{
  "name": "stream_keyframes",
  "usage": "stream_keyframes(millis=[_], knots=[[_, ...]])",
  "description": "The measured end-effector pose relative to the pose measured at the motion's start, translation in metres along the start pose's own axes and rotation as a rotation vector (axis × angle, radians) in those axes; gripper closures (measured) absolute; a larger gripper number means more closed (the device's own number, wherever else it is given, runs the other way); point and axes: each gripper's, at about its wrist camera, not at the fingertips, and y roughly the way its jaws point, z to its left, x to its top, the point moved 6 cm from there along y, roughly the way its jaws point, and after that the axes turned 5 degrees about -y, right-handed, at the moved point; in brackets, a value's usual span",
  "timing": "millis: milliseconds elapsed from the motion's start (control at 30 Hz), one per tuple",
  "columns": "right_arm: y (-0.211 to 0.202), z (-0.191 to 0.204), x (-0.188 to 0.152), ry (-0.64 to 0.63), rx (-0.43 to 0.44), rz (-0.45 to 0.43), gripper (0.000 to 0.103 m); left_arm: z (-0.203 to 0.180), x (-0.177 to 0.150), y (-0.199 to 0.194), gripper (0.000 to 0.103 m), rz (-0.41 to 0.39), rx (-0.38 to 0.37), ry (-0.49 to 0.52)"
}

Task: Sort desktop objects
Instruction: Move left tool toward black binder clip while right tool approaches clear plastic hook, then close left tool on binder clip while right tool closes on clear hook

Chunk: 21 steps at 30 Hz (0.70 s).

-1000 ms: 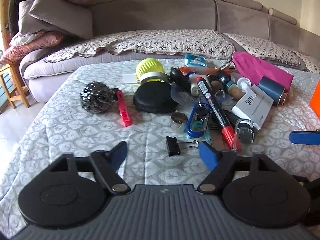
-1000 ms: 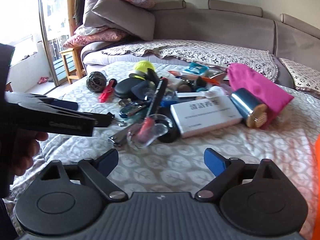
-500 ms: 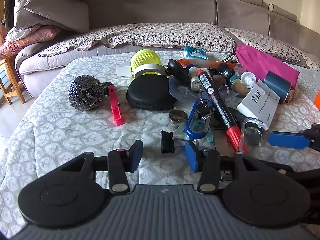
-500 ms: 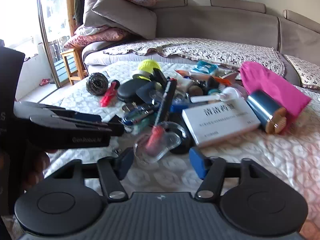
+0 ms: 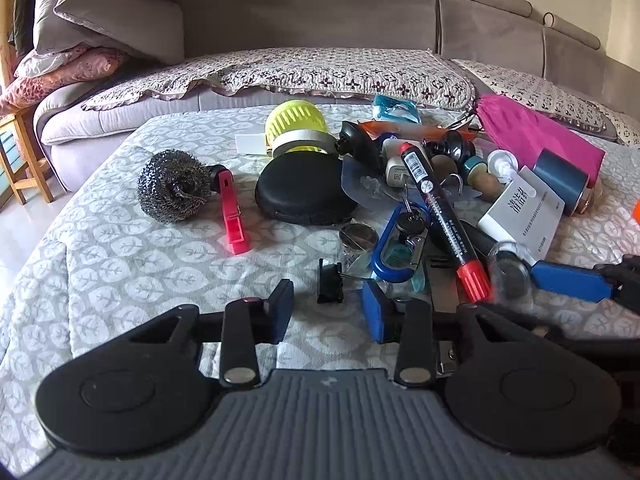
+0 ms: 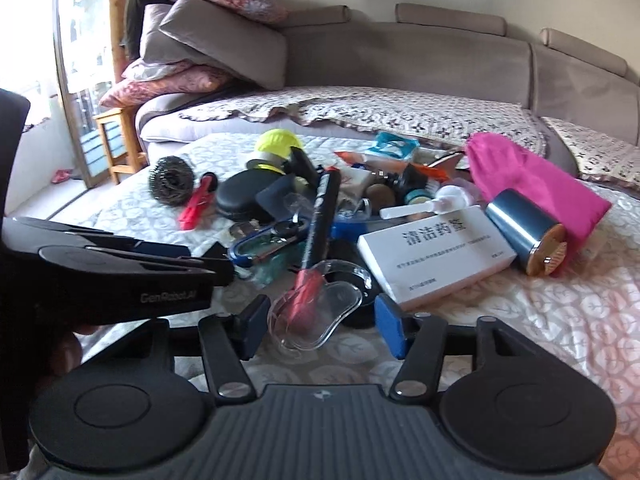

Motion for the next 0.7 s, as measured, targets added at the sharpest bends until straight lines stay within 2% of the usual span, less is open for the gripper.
stream_keyframes(millis=[100, 167, 233, 700], knots=[[-0.003, -0.016, 0.0, 0.039, -0.012, 0.023, 0.074, -0.001, -0.001, -0.001, 0.076, 0.002, -0.004, 0.009], [-0.002, -0.025, -0.002, 0.076, 0.007, 0.05, 0.074, 0.001, -0.001, -0.002, 0.084, 0.005, -0.005, 0.011], [-0.002, -0.031, -0.006, 0.113, 0.035, 0.064, 0.074, 0.002, -0.002, -0.003, 0.088, 0.007, -0.003, 0.009], [-0.006, -0.026, -0.007, 0.101, 0.081, 0.078, 0.074, 0.003, -0.002, -0.005, 0.089, 0.025, -0.007, 0.004]])
